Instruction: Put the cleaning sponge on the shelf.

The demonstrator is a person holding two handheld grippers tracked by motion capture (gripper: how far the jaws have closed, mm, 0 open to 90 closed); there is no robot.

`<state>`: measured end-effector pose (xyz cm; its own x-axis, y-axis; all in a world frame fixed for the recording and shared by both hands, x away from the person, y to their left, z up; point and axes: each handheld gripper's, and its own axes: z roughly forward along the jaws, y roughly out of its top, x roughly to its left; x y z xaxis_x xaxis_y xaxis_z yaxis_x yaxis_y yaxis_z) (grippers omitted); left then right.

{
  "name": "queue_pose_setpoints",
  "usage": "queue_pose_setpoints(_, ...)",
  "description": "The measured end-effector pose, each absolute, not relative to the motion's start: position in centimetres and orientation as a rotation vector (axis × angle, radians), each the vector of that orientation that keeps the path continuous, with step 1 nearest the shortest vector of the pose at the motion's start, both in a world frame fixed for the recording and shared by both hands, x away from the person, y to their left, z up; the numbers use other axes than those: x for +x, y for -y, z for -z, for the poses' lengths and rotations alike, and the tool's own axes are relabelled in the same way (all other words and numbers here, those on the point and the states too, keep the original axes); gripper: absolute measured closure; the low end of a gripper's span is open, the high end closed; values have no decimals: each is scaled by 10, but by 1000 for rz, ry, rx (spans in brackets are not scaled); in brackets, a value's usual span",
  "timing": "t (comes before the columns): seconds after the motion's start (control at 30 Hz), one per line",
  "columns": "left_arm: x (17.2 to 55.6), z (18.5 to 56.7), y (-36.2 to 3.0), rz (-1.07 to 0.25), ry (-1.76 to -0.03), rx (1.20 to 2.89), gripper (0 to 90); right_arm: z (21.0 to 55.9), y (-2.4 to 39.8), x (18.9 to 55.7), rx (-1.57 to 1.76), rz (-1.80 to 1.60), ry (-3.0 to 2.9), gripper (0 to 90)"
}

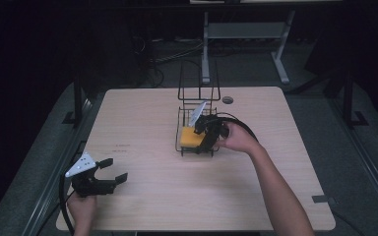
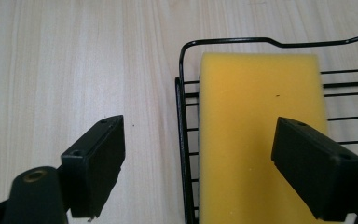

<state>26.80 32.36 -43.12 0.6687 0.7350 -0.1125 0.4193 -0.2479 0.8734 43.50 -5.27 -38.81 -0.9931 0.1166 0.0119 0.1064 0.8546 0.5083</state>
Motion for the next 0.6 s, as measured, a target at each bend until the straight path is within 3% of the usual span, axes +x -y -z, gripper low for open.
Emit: queue_pose_setpoints(0.6,268,431,-322,-397,-906,1886,141,388,52,413,115,-829,-2984,171)
